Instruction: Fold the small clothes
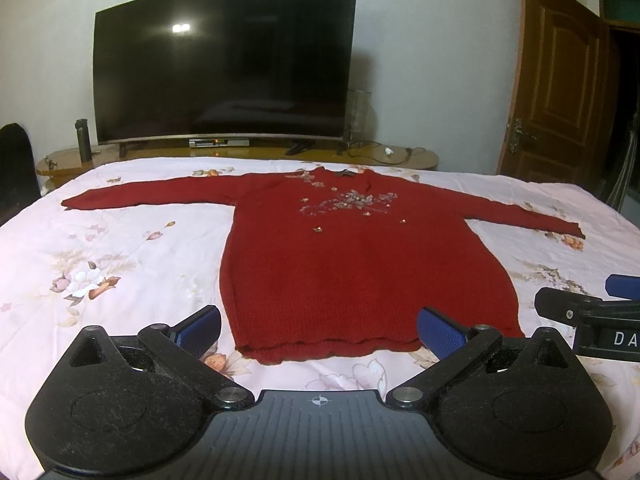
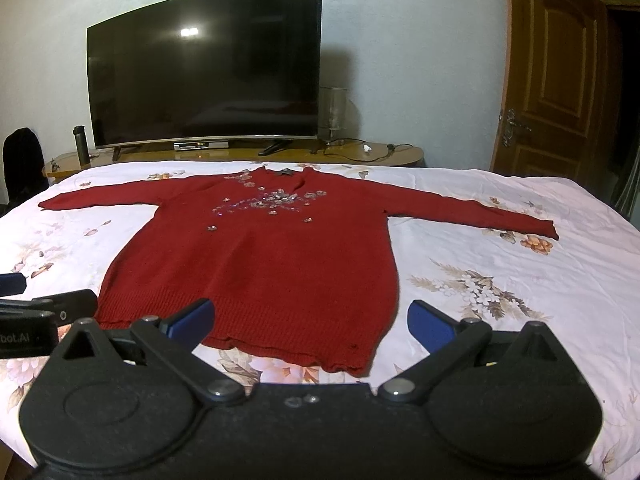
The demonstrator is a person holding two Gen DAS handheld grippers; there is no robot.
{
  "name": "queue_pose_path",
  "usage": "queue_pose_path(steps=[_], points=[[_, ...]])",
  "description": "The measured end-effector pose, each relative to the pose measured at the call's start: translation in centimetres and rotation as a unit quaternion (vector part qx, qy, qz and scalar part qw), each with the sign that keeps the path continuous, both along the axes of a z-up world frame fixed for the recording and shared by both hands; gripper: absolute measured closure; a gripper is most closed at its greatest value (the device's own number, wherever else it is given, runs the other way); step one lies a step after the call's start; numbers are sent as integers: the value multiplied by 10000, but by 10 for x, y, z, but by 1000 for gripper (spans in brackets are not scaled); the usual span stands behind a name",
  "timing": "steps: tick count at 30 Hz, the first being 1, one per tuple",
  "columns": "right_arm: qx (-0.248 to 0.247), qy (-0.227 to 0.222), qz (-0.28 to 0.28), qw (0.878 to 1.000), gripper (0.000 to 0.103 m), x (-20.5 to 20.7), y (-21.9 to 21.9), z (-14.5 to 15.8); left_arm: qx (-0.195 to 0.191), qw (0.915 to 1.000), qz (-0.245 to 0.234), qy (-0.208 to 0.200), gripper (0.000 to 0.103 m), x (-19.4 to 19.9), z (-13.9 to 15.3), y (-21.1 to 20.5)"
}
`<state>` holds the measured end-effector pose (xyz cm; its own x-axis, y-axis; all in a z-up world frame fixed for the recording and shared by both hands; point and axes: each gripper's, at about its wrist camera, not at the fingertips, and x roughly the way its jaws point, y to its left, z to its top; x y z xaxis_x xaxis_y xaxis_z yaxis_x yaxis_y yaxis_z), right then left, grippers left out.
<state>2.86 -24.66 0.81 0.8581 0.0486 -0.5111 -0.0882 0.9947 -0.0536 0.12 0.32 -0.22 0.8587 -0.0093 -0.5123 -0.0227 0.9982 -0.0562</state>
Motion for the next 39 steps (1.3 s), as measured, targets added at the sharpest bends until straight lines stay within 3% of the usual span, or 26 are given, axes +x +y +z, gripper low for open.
queue_pose_path(steps=[39], points=[[-36, 14, 10, 10000, 1, 1, 0, 0, 15, 10000, 12, 47, 0, 2, -4, 0]])
